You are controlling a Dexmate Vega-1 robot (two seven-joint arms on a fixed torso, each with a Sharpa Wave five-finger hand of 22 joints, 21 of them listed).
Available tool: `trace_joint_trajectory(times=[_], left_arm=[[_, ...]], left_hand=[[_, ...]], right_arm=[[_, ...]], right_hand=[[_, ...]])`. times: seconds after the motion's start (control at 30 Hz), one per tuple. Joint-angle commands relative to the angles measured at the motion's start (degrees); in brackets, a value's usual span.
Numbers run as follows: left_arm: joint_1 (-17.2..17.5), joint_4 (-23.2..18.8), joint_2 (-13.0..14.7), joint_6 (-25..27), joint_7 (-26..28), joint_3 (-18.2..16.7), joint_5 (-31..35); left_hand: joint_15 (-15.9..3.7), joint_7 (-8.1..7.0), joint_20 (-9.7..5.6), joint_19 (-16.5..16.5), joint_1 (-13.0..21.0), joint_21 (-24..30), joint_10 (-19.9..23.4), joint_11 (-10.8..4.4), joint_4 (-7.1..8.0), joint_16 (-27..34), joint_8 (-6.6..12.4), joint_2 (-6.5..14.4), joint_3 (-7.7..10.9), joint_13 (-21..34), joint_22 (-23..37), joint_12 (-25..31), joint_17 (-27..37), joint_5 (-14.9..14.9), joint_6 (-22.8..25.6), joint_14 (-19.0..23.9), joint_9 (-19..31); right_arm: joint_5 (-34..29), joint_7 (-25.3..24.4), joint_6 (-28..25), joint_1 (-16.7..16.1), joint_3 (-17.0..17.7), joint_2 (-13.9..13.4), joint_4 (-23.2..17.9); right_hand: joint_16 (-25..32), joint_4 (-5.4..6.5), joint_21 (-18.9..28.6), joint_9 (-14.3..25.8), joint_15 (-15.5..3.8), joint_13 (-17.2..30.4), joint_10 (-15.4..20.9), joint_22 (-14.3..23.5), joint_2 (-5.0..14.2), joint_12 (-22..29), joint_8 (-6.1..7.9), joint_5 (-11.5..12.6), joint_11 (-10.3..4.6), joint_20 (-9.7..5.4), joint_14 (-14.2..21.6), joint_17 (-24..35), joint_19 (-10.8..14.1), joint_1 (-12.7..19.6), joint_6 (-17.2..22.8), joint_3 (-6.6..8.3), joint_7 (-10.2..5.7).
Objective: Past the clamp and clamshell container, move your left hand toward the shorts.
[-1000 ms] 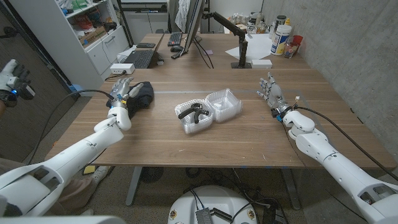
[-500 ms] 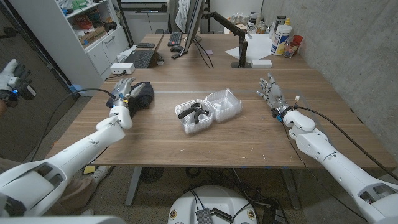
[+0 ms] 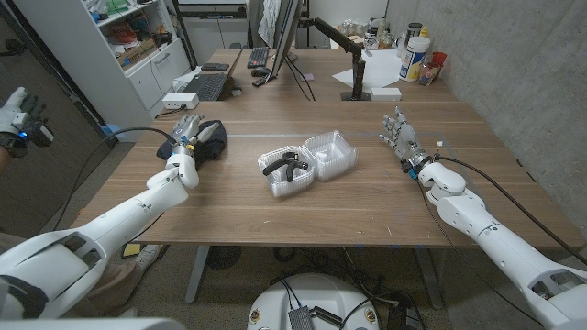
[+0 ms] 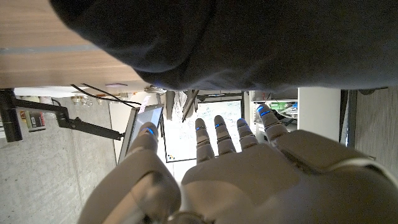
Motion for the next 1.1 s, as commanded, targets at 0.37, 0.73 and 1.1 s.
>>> trace_joint_trajectory(times=[0.37,0.73,1.1], left_arm=[[-2.4,3.8,-1.2,-1.5,-0.8,1.9,0.6],[-2.8,5.0,-1.4,-2.3,-0.7,2.4,0.5],[-3.3,5.8,-1.8,-2.4,-0.8,2.8,0.4]], left_hand=[[0.12,-0.05,0.13,0.4,-0.4,-0.2,0.7,0.17,0.13,0.0,-0.11,0.4,-0.06,0.3,0.1,-0.1,0.1,0.1,0.5,0.3,0.3],[0.09,0.07,0.13,0.5,-0.4,-0.3,0.9,0.25,0.1,0.0,-0.14,0.5,-0.04,0.3,0.1,-0.1,0.1,0.1,0.5,0.4,0.3],[0.1,0.02,0.14,0.6,-0.4,-0.3,0.8,0.11,0.07,-0.1,-0.15,0.5,-0.04,0.3,0.1,-0.2,0.1,0.1,0.5,0.4,0.3]], right_arm=[[-0.2,0.0,-0.5,0.5,-0.3,0.0,0.1],[-0.5,-0.1,-0.5,0.9,-0.4,0.1,0.4],[-0.5,0.0,-0.7,1.1,-0.6,0.3,0.6]], right_hand=[[-0.1,-0.23,-0.4,0.2,-0.22,0.2,-0.1,0.3,0.59,0.2,0.25,-0.1,-0.11,0.82,-0.4,0.1,0.2,0.4,0.2,-0.12,-0.19],[-0.1,-0.31,-0.5,0.2,-0.18,0.2,-0.1,0.3,0.63,0.2,0.22,-0.1,-0.13,0.76,-0.4,0.1,0.2,0.5,0.2,-0.14,-0.2],[-0.2,-0.38,-0.6,0.2,-0.17,0.2,-0.1,0.3,0.68,0.2,0.2,-0.2,-0.13,0.83,-0.4,0.1,0.2,0.6,0.2,-0.17,-0.18]])
